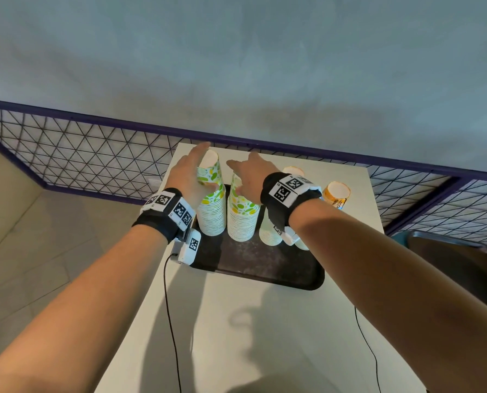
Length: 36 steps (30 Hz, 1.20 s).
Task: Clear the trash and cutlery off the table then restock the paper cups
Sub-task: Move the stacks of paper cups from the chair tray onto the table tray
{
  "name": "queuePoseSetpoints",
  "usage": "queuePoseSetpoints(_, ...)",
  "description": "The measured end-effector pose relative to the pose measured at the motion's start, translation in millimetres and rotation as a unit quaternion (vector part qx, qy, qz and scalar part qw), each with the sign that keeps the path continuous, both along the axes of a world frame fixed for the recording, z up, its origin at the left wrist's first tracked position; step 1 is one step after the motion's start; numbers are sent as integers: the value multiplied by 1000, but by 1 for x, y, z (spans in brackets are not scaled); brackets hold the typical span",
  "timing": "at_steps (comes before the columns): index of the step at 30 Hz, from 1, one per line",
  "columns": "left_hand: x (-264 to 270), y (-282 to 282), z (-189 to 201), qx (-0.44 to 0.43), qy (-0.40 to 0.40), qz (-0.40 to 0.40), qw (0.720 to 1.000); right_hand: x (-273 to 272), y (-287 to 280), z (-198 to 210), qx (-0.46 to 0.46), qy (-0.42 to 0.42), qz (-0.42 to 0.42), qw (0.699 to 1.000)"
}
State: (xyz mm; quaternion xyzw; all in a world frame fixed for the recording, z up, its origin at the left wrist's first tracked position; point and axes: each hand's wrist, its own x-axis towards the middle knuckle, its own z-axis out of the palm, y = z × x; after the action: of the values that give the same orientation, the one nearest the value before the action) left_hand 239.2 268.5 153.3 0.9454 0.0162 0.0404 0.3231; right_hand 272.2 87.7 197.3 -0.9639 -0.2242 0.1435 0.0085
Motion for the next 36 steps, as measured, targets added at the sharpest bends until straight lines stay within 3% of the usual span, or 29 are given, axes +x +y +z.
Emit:
queuePoseSetpoints(4, -5, 2, 10, 1, 10, 25, 1000, -9, -13, 19, 33, 6, -6, 999)
queuePoseSetpoints(7, -21, -10, 37, 64, -80, 30, 994, -17, -43, 46, 113, -74, -40, 990)
queuePoseSetpoints(10, -35, -35, 56, 45, -152, -33, 987, -29, -76, 49, 145, -109, -101, 978)
queuePoseSetpoints(12, -32, -53, 53, 42, -132, -74, 988, -36, -86, 34, 113, -84, -116, 983)
queuePoseSetpoints(15, -24, -80, 41, 110, -40, -80, 990, -40, -86, 4, 60, -43, -121, 990)
queuePoseSetpoints(19, -13, -101, 22, 157, 47, -66, 984, -38, -81, -22, 83, -52, -125, 987)
queuePoseSetpoints(36, -3, -109, 9, 162, 54, -53, 984, -31, -96, -32, 92, -67, -106, 988)
